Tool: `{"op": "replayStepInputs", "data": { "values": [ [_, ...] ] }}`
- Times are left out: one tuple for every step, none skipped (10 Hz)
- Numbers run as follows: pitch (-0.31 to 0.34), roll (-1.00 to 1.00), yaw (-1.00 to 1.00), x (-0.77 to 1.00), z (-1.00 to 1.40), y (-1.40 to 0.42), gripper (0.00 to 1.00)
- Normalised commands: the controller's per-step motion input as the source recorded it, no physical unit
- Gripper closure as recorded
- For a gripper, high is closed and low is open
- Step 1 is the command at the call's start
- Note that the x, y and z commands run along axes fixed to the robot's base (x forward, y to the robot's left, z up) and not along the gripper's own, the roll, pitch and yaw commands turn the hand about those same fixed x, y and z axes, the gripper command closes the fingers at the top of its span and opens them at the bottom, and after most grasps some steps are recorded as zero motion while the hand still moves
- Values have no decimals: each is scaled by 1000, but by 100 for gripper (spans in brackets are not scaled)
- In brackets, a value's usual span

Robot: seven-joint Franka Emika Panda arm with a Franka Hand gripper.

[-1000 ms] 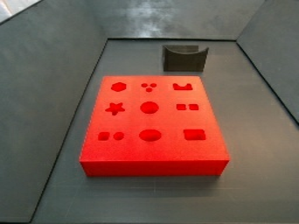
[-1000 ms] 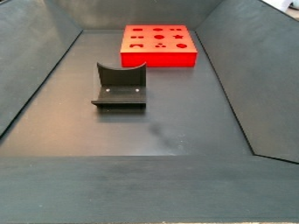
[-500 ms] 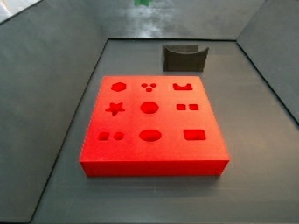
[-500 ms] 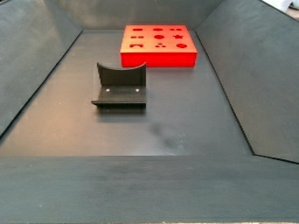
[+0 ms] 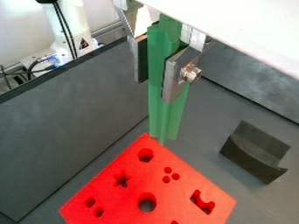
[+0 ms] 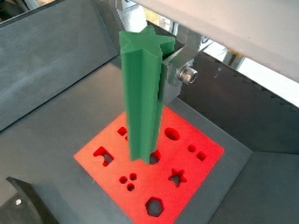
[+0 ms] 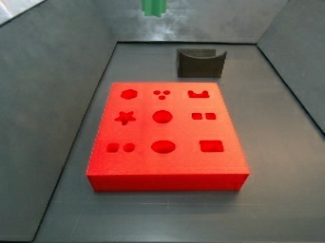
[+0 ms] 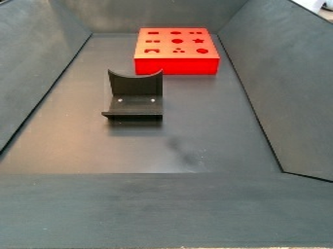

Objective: Pick up the star object. Move up. Place the star object on the fixture. Regrasp the star object. Move to above the board. Insert the star object.
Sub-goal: Insert the star object.

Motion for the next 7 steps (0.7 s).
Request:
{"op": "replayStepInputs", "data": {
  "values": [
    [0, 0, -189, -189, -126, 0, 100],
    [0, 0, -540, -231, -220, -114, 100],
    [-30, -51, -749, -189, -329, -166, 100],
    [-63, -114, -717, -217, -457, -174, 100],
    [-97, -189, -674, -269, -609, -166, 100],
    [-109, -227, -651, -289, -657, -160, 100],
    [-139, -270, -574, -311, -566, -231, 100]
  ]
}}
